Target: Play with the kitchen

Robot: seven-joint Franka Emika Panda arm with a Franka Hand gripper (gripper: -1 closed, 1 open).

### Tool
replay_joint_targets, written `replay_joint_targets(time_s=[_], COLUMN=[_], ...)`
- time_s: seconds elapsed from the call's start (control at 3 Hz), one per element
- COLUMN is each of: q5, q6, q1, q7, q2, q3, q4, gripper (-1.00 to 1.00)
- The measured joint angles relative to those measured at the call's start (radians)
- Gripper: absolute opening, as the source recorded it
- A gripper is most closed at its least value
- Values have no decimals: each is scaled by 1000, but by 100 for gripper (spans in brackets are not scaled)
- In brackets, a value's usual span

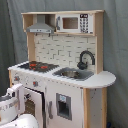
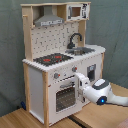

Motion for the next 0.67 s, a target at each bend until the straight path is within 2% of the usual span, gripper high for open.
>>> replay_joint_targets(time_s=[0.67], q5=[1], q6=[-174], q1=[115], q7=[2], q2=[25], q3=[24], q4=[9], gripper=[-100])
